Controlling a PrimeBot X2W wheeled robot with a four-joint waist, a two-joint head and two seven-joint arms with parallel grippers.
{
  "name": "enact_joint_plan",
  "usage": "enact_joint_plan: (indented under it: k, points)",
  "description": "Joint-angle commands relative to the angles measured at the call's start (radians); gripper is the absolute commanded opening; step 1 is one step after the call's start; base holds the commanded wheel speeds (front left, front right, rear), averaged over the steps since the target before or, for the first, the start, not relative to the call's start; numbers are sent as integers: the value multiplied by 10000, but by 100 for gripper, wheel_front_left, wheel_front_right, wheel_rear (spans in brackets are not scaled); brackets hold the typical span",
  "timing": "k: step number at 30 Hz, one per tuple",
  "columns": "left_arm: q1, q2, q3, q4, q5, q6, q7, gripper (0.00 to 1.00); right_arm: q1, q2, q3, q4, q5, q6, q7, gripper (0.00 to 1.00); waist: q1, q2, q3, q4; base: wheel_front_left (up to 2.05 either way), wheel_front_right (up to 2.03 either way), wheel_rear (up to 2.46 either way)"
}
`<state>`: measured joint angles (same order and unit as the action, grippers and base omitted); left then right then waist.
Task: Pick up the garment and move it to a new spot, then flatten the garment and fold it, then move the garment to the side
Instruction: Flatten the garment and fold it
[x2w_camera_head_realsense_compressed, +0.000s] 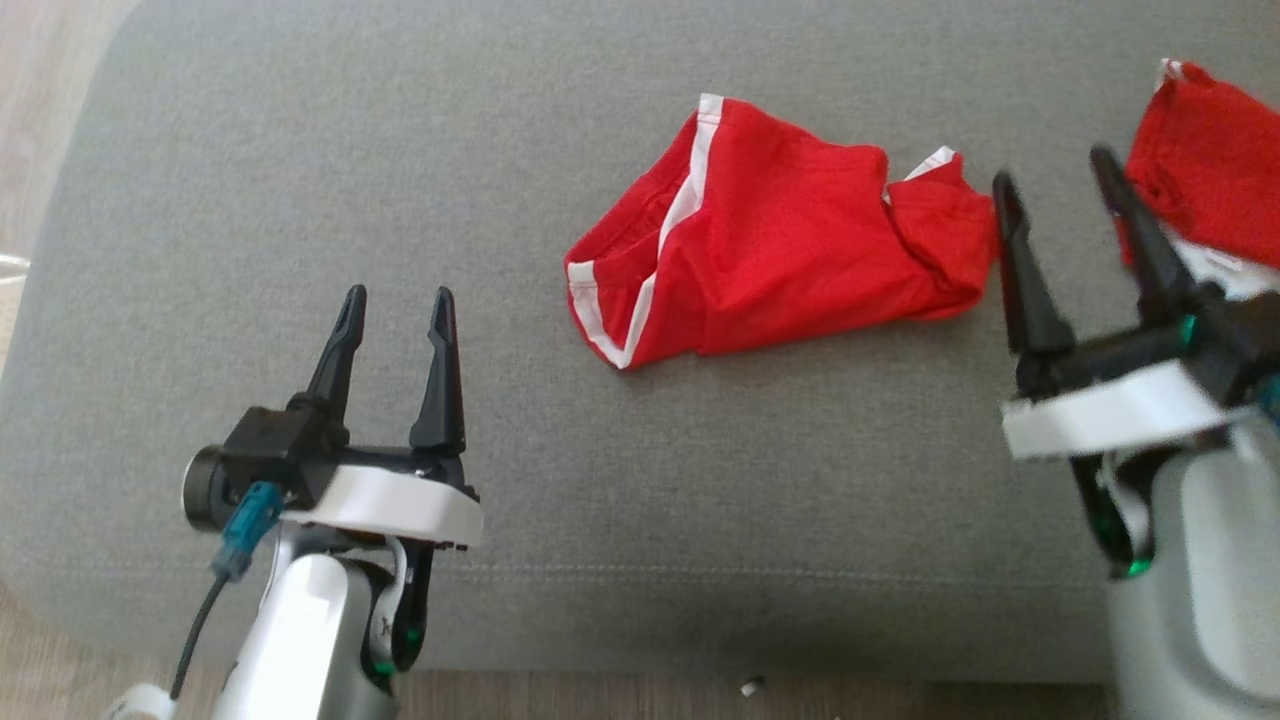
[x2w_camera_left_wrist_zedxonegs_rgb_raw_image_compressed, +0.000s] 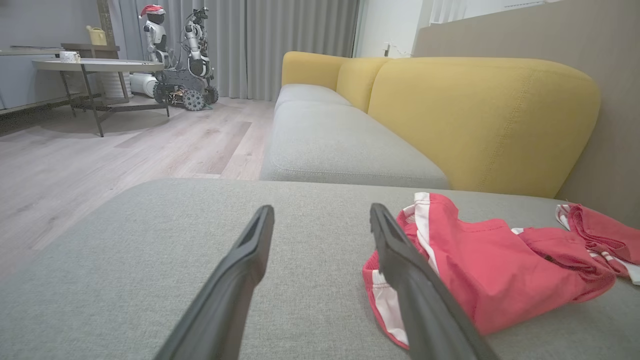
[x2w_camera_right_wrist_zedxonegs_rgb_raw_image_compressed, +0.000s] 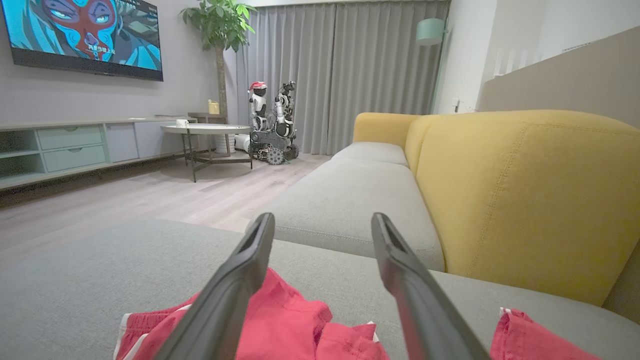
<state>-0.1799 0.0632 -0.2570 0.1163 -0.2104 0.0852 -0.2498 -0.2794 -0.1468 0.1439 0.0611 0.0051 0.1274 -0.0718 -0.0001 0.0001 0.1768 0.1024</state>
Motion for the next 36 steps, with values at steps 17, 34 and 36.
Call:
enact_joint_plan:
  k: [17,34,36]
  points:
    - [-1302,-127,-707,-247,-654,-72,-120,100,-6237,-4472,5937,2140,4497,33,4705,100,1,-1,1649,1640,0,0,0]
    - [-1784,-129,-1698,-298,-1339,347,-120,100,-9220,-5459,9460,5082,6324,33,4894,100,1,-1,2506,2711,0,0,0]
    - [-1830,-129,-1760,-321,-1367,362,-120,100,-9418,-5449,9699,5308,6450,33,4888,100,1,-1,2586,2765,0,0,0]
